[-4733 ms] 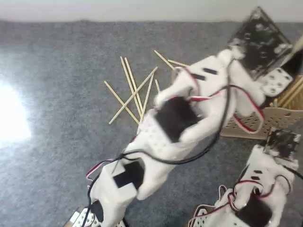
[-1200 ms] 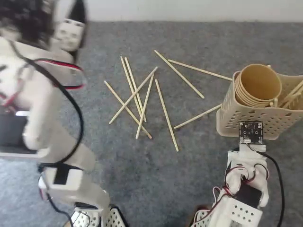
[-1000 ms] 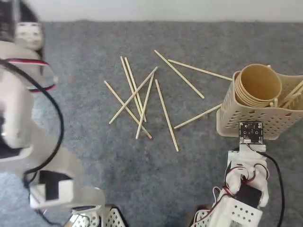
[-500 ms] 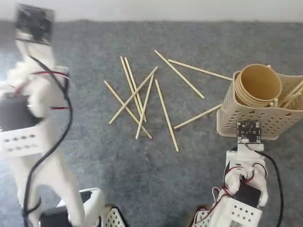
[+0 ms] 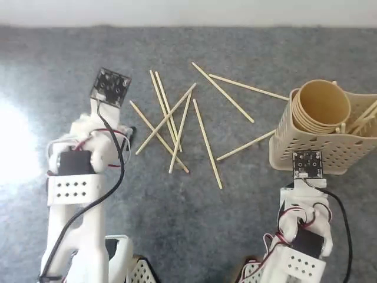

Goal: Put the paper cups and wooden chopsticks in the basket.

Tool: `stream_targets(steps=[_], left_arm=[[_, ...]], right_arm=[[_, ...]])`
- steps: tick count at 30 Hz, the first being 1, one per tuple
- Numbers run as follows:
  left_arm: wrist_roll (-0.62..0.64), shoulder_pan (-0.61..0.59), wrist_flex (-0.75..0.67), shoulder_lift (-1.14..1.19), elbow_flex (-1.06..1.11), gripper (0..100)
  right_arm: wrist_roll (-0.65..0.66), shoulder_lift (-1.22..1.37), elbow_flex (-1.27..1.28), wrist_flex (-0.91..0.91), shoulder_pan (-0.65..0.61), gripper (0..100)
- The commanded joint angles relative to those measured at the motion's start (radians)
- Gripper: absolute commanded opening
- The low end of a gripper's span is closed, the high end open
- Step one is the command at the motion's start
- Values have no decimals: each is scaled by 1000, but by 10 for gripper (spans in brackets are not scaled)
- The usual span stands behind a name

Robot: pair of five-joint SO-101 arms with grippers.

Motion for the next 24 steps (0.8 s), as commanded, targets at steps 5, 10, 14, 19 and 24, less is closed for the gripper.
stream_targets(steps=[5,10,14,19,24], left_arm=[[-86,21,-25,-32,81,224],[-97,66,49,-32,76,224],[-95,129,57,-31,74,224],[-87,170,112,-11,27,224],[-51,158,114,255,-120,224]], right_arm=[[12,-13,6,-18,-10,7],[12,-13,6,-18,-10,7],[12,-13,6,-18,-10,7],[12,-13,6,-18,-10,7],[12,-13,6,-18,-10,7]])
